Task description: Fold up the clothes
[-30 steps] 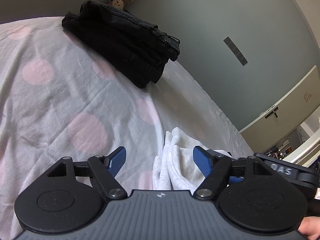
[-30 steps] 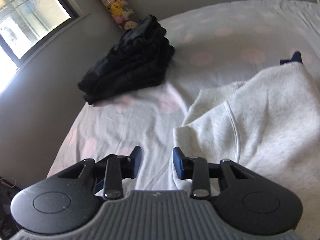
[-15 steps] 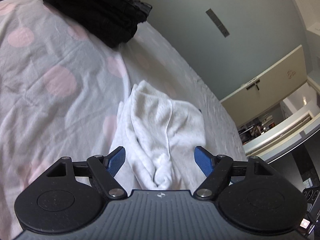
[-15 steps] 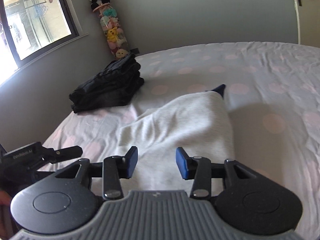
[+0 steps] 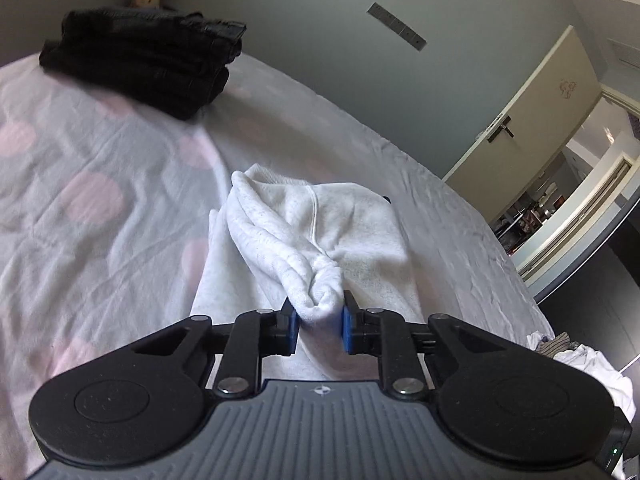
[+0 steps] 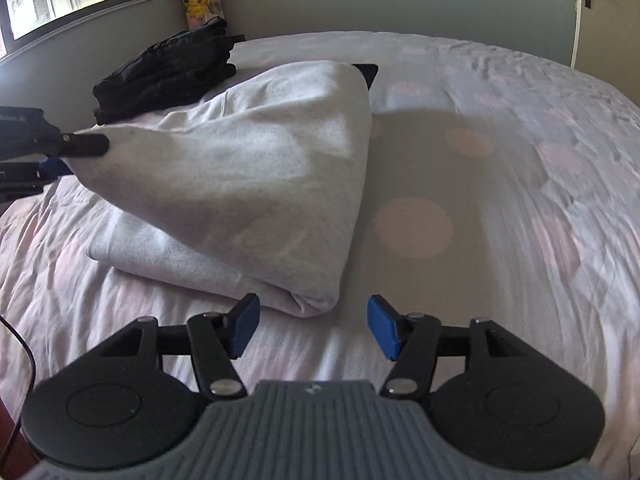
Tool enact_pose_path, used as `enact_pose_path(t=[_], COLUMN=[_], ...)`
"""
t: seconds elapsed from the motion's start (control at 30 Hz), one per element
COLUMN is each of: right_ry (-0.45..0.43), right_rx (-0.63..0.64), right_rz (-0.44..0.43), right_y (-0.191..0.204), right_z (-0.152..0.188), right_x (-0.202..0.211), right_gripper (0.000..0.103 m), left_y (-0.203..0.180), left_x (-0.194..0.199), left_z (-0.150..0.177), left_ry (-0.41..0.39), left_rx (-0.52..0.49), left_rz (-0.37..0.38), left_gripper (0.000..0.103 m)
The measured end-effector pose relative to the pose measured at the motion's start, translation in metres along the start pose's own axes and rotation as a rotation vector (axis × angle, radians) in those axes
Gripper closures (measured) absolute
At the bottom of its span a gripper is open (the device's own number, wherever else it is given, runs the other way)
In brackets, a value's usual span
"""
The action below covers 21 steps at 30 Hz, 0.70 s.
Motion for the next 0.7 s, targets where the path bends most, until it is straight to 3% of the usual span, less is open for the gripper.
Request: enact_pose_path(t=[0.13, 0.2, 0.23, 0.33, 0.4, 0.53, 0.7], right_ry=[0.007, -0.011, -0.036, -0.075, -0.058, 0.018, 0.046], right_rx=[-0.008, -0.013, -0.031, -0.011, 0.054, -0.021, -0.030], right_rz=[-0.007, 0.019, 0.037, 0.058, 0.093, 0.067, 0.047], right_y=[0.005, 0.004, 0.001, -0.003, -0.004, -0.016, -0.019], right_z=[0.002, 0.001, -0.002, -0.004, 0.001, 0.007, 0.009], right_x=[-0.015, -0.022, -0.022, -0.019, -0.022, -0.034, -0.039], right_gripper=[0.042, 0.053, 0.068, 0.083, 0.084, 0.089, 0.092], left_y=[0.010, 0.015, 0.017, 0.016, 0.024, 0.043, 0.047], left_x=[-0.001, 0.001, 0.001, 0.000, -0.008, -0.024, -0.041], left_z=[0.006, 0.008, 0.009, 0.012, 0.021, 0.042, 0.056], left_ry=[0.014, 0.017, 0.019, 0.034, 0.085, 0.190, 0.266], left_rx=[0.020, 0.040, 0.049, 0.041, 0.055, 0.099, 0.035], left_rz=[-0.046, -0.051, -0.054, -0.064, -0.096, -0.151, -0.223], left_gripper=[0.082, 0.082, 0.083, 0.083, 0.083, 0.083, 0.081])
Point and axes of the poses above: each gripper's, at about its wrist camera, not at the fingertips, and x roughly against the way its jaws point, y to its left, z to its underside, the point moved 9 cm from there along -x, roughly the way its jaws point, and after that the axes turned 8 degrees about -x, right-handed, at the moved point
